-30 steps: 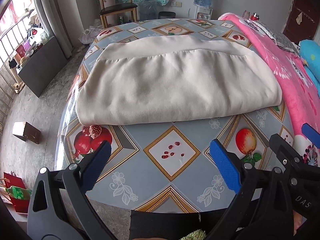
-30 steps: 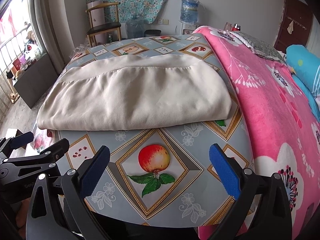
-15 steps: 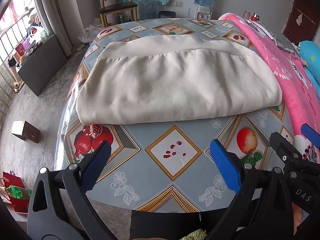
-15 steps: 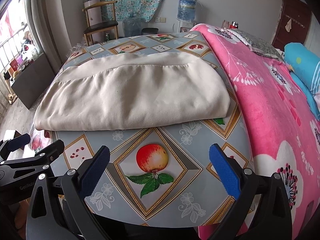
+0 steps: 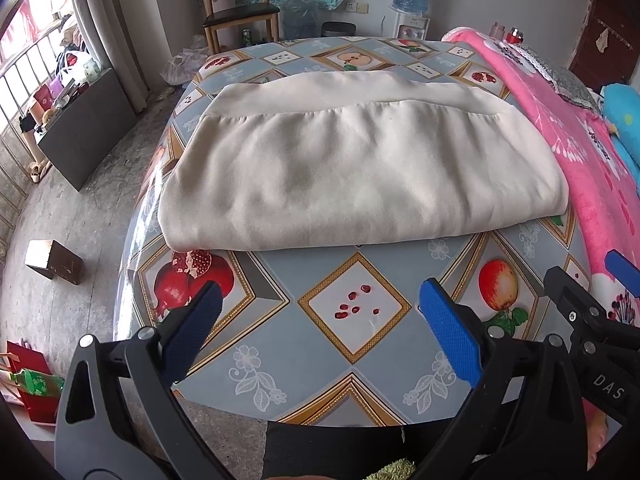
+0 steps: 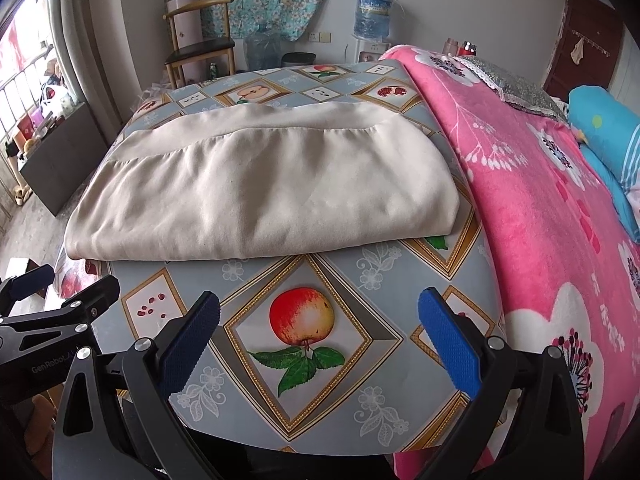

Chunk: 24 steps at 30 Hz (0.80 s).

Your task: Fold large clothes

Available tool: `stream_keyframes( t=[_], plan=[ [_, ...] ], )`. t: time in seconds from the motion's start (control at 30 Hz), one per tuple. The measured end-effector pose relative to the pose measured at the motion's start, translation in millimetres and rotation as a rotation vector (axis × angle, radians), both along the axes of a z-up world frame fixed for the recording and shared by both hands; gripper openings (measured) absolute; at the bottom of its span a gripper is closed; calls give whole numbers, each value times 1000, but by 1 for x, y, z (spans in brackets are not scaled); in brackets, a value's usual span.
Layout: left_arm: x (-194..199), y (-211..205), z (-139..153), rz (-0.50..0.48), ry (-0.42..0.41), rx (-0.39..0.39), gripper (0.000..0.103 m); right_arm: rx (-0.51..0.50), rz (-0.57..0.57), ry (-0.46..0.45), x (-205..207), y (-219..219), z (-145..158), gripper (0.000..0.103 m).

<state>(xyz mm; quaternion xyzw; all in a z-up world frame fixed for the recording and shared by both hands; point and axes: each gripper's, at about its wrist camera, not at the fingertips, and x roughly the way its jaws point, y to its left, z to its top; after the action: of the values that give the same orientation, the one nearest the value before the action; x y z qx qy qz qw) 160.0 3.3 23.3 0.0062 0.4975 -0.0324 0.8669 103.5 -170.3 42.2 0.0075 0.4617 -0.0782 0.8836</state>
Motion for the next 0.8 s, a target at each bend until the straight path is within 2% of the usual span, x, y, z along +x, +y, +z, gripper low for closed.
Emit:
stream_keyframes(
  t=[0.8],
  plan=[
    [-2, -6, 11, -13, -16, -9, 96, 10, -18, -9, -4, -8, 4, 97]
  ],
)
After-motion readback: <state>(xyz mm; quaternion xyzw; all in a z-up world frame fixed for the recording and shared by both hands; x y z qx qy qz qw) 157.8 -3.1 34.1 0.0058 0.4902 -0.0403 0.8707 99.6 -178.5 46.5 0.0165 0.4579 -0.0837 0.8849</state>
